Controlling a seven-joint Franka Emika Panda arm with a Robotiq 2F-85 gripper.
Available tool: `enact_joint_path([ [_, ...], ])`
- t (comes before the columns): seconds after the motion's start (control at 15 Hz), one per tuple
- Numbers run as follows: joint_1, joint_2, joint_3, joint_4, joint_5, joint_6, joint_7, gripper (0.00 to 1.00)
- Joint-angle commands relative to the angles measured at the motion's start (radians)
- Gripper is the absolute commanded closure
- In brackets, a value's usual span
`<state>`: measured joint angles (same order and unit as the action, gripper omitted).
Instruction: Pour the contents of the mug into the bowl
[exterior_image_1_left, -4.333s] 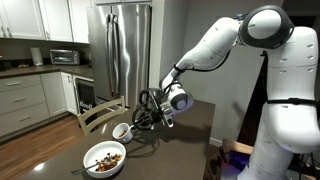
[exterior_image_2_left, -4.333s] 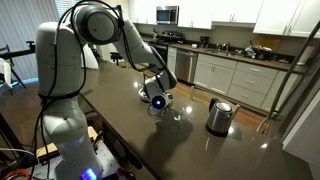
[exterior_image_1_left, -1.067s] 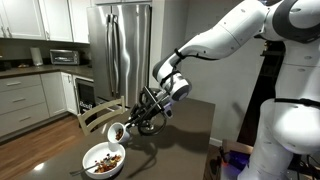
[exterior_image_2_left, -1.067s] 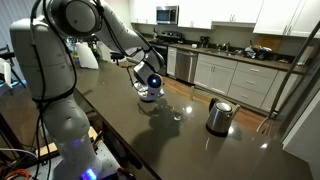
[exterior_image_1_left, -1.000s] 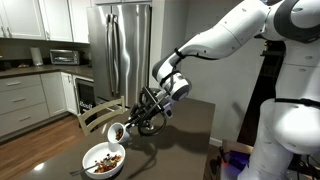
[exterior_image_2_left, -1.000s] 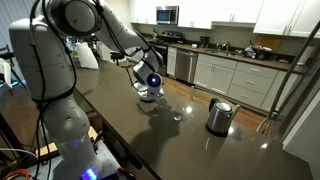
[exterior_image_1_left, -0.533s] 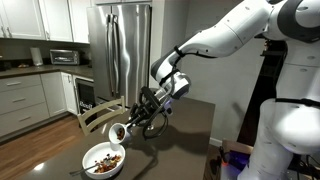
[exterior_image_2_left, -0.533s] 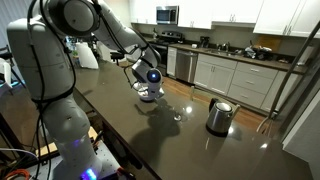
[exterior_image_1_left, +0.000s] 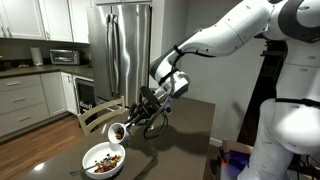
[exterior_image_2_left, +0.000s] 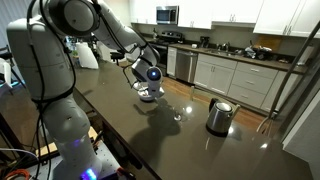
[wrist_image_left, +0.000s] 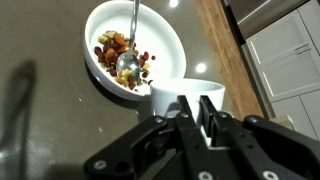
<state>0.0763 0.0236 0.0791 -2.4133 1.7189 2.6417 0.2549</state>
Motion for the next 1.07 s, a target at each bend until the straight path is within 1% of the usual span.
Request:
enact_joint_path([
  [0.0, 0.001, -0.001, -0.002, 0.0, -0.004, -0.001, 0.004, 0.84],
  [0.07, 0.001, -0.001, -0.002, 0.0, -0.004, -0.001, 0.004, 0.84],
  [0.13, 0.001, -0.001, -0.002, 0.0, -0.004, -0.001, 0.004, 0.94],
  [0.67, 0.059, -0.012, 0.05, 0.008, -0.077, 0.193, 0.021, 0.94],
  [0.87, 0.082, -0.02, 0.071, 0.009, -0.109, 0.242, 0.03, 0.94],
  [1.0, 0.092, -0.027, 0.081, 0.007, -0.129, 0.25, 0.042, 0.94],
])
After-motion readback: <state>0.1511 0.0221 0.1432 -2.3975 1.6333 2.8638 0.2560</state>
